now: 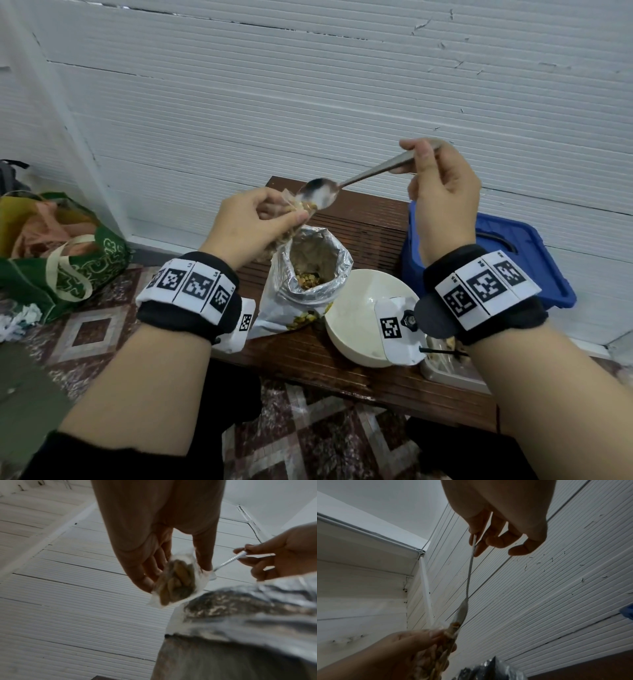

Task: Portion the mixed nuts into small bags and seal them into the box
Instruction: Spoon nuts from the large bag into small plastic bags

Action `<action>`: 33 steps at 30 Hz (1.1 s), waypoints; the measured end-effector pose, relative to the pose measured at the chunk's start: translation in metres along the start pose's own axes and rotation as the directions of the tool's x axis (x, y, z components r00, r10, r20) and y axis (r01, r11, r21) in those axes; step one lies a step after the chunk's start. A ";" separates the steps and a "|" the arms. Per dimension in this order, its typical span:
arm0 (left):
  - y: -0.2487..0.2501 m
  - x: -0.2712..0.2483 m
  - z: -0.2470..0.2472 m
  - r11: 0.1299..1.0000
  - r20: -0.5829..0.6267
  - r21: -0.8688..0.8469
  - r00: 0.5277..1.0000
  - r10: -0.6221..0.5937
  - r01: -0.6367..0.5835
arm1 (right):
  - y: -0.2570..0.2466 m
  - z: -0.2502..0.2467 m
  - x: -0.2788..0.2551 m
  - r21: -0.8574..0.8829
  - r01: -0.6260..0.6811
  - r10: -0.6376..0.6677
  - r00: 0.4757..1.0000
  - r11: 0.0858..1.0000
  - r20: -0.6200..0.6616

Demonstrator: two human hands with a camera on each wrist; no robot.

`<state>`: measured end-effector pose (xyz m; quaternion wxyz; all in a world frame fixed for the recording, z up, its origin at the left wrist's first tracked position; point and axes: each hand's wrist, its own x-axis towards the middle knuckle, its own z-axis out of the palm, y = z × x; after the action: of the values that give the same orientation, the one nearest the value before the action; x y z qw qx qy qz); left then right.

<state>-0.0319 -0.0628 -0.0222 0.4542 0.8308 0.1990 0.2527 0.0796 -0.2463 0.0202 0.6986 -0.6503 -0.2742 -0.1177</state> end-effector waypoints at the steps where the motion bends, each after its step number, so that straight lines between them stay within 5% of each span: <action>1: -0.001 0.000 -0.002 1.000 -0.015 -0.008 1.000 -0.007 0.007 | 0.000 -0.003 0.001 0.001 -0.003 0.003 0.999 1.000 -0.049; 8: -0.003 0.002 -0.010 0.995 -0.056 -0.100 0.998 -0.025 0.019 | 0.013 -0.011 -0.008 -0.167 -0.129 0.100 0.979 0.977 -0.175; 20: 0.023 -0.009 0.011 0.954 0.014 -0.280 0.993 0.118 -0.109 | 0.053 0.013 -0.076 -0.487 -0.113 0.193 0.974 0.866 0.118; 26: 0.038 -0.019 0.025 0.937 0.065 -0.318 0.983 0.170 -0.141 | 0.047 0.003 -0.075 -0.431 -0.182 0.275 0.948 0.884 0.163; 33: 0.051 -0.026 0.046 0.939 0.113 -0.279 0.964 0.240 -0.201 | 0.030 -0.021 -0.070 -0.249 -0.322 0.343 0.938 0.913 0.044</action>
<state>-0.0198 -0.1341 -0.0061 0.5432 0.7958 0.0355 0.2653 0.0432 -0.2767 -0.0427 0.6127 -0.7710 -0.1735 -0.0010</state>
